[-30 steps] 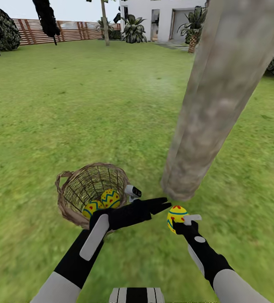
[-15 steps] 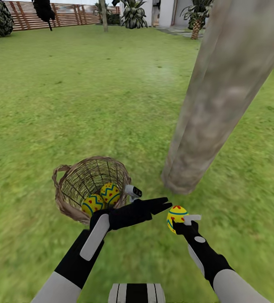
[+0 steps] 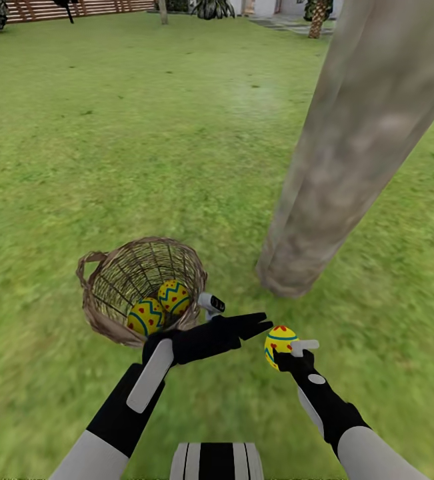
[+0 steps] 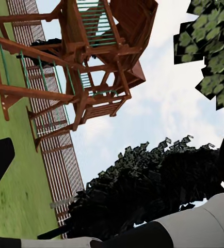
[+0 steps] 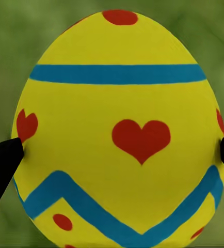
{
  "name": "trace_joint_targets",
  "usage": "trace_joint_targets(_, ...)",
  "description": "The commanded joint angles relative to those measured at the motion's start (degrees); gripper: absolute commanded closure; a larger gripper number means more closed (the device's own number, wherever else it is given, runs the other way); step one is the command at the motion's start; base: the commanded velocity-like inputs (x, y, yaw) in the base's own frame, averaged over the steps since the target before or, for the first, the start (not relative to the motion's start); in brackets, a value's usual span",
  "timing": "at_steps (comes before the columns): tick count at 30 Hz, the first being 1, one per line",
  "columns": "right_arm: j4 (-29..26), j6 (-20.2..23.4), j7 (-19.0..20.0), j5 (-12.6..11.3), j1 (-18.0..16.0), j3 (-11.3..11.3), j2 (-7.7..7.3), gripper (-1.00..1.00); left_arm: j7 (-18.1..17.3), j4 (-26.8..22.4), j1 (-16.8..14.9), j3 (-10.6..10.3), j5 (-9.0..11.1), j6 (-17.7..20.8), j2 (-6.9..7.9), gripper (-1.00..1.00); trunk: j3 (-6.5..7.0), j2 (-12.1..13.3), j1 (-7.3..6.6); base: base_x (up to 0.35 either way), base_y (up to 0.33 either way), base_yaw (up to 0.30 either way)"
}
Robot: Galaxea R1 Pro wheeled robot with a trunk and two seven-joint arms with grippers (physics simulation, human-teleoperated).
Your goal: Take the three Easter eggs out of the wicker basket on the lawn in the garden, then place them on the lawn next to a single tree (choose any tree) so that all three eggs are next to the same tree and none are left in the basket.
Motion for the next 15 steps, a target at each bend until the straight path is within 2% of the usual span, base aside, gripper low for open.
trace_joint_targets(1, 0.1, -0.2, -0.4, -0.2, 0.0, 0.4, -0.06, 1.0, -0.1, 0.0, 0.0, 0.0, 0.2, 0.3, -0.04, -1.0, -0.26, 0.0, 0.01, 0.0, 0.0, 0.0)
trace_joint_targets(15, 0.0, -0.2, -0.4, -0.1, 0.0, 0.2, -0.06, 1.0, 0.0, 0.1, 0.0, 0.0, 0.2, 0.3, -0.07, -1.0, -3.36, -0.2, 0.37, 0.0, 0.0, 0.0)
